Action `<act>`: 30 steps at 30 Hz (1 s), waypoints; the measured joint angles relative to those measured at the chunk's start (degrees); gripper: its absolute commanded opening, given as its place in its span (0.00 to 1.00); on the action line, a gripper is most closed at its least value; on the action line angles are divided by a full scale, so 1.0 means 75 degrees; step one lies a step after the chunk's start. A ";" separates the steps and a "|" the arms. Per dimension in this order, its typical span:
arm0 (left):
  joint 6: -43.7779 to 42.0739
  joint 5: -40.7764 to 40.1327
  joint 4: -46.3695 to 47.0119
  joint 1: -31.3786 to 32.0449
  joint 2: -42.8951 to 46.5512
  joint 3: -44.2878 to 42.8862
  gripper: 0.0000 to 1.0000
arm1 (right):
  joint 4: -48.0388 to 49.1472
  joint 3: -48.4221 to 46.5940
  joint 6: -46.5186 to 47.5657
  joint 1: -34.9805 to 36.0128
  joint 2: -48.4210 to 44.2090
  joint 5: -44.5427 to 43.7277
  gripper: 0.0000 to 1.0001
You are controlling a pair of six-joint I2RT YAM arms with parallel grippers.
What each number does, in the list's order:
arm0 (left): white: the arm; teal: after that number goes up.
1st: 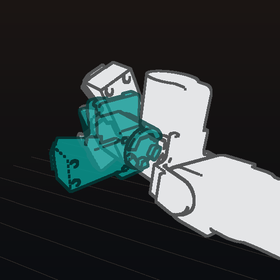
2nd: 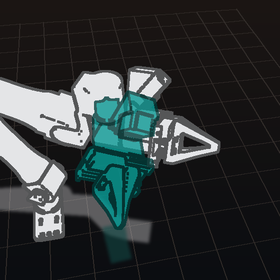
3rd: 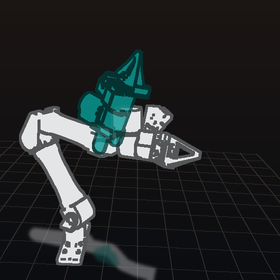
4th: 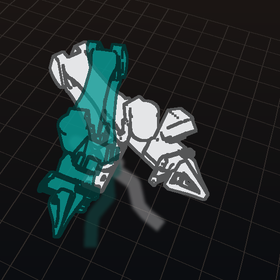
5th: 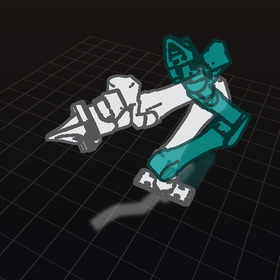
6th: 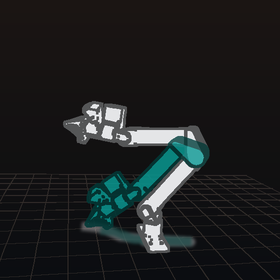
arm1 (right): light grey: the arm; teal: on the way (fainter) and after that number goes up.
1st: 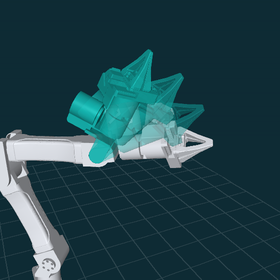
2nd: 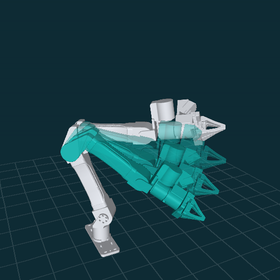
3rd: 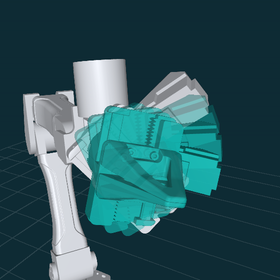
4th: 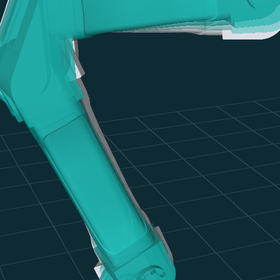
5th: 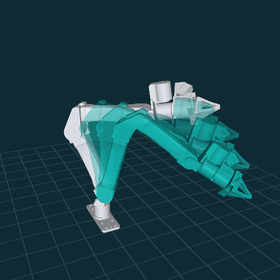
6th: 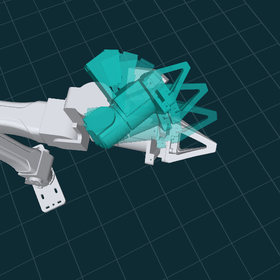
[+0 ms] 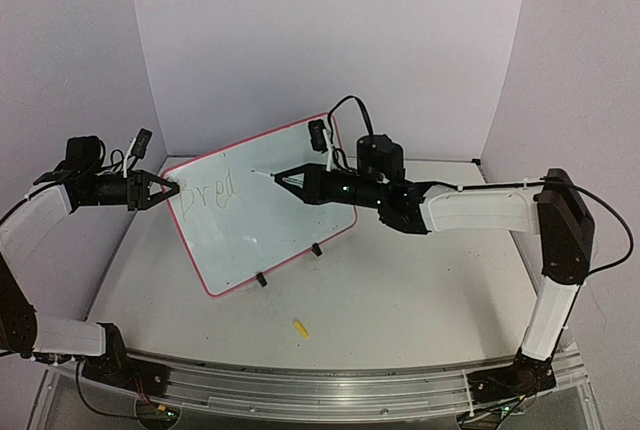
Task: Write a sentence on the whiteboard
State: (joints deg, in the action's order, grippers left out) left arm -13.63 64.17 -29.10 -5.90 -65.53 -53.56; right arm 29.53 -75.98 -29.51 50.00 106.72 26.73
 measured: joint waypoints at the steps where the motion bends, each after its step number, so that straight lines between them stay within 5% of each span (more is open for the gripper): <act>1: -0.0006 -0.0015 -0.0022 0.0001 0.0001 0.0000 0.54 | 0.0002 0.0023 0.0001 0.0000 -0.0003 -0.0012 0.00; 8: 0.0023 -0.0234 -0.0141 0.0001 0.0233 0.0000 0.87 | -0.0012 0.0224 0.0028 0.0000 -0.0039 -0.0080 0.00; 30: 0.0840 -0.1907 0.0077 0.0001 0.0939 -0.0836 0.94 | -0.0747 0.0845 0.0502 0.0000 -0.1517 -0.0325 0.00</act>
State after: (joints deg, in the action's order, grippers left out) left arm -7.33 49.87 -28.53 -5.89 -58.48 -59.83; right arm 23.93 -69.65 -25.74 50.00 95.34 24.29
